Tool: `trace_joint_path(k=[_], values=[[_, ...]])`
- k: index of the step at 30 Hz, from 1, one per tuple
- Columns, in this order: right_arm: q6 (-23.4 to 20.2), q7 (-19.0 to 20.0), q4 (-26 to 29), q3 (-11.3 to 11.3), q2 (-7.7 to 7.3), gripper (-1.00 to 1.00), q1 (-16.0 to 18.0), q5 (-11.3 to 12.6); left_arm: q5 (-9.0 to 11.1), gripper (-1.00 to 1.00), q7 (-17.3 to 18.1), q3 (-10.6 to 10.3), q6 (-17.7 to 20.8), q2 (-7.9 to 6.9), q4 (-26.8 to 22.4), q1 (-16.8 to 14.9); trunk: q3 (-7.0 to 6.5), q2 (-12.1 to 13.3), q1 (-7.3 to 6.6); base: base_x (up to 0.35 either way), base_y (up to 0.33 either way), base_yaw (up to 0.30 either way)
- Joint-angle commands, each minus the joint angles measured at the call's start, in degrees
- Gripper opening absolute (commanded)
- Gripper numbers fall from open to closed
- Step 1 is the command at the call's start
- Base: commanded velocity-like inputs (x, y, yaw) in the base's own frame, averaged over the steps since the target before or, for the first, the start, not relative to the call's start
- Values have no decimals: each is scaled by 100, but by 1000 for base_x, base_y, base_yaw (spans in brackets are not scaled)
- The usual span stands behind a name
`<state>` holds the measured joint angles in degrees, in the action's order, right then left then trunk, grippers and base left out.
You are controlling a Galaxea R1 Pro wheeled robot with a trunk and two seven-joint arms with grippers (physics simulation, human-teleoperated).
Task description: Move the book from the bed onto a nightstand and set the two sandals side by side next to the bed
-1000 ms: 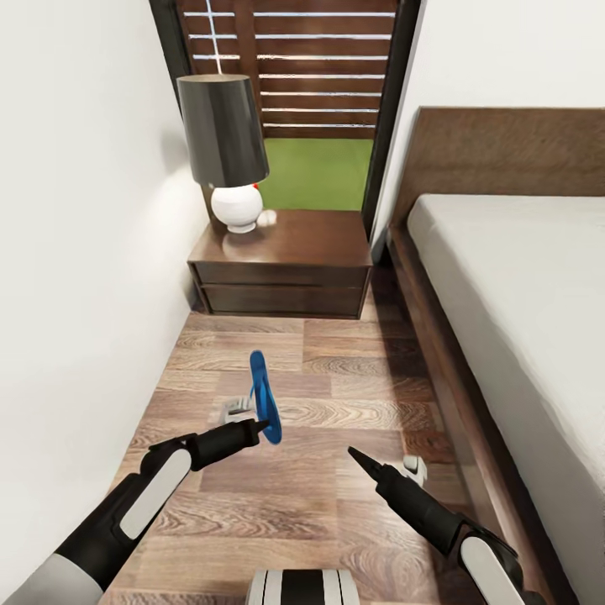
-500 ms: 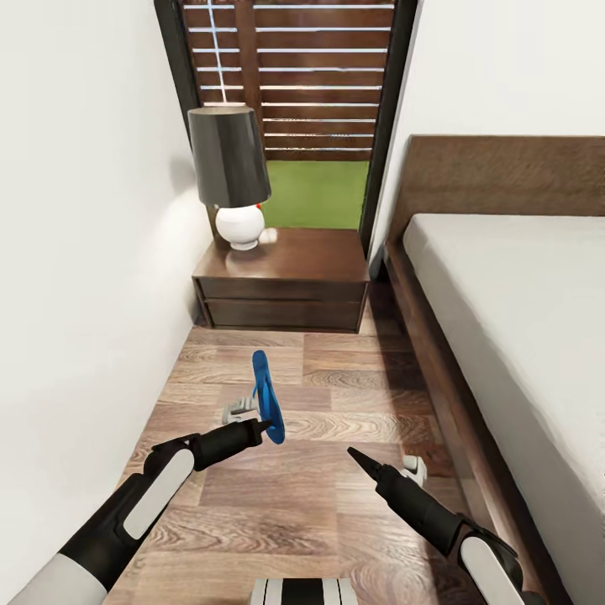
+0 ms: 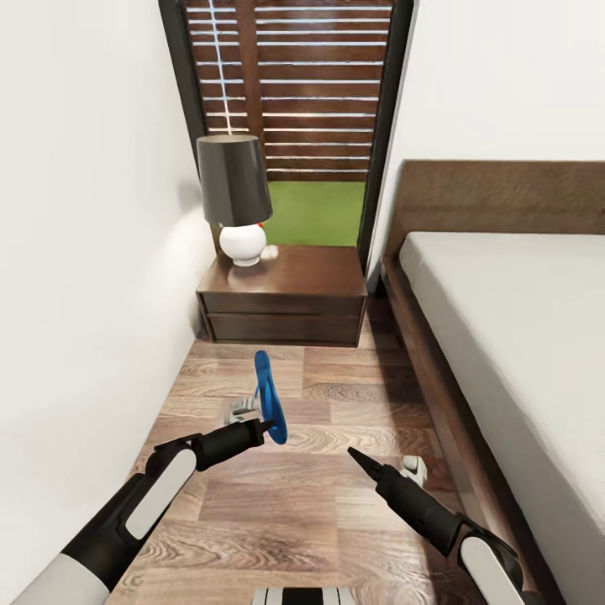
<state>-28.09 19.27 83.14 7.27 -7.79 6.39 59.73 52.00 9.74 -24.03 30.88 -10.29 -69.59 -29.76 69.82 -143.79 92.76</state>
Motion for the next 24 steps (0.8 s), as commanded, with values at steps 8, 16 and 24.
trace_joint_path(k=[8, 16, 24], values=[[-21, -2, 1, 2, -3, 100, 2, 33, 12, -100, -8, -5, 21, 17, -2, -3, -174, 9, -21, 0, 0, 0], [140, -163, 163, 59, -68, 100, -55, -126, -126, -100, -104, -33, 181, 9, -164, -30, -239, 14, -30, 0, 0, 0], [395, -420, 402, 70, -35, 100, 61, -369, -308, -100, -119, -97, 216, 239, -111, 202, -394, 23, -48, 0, 0, 0]])
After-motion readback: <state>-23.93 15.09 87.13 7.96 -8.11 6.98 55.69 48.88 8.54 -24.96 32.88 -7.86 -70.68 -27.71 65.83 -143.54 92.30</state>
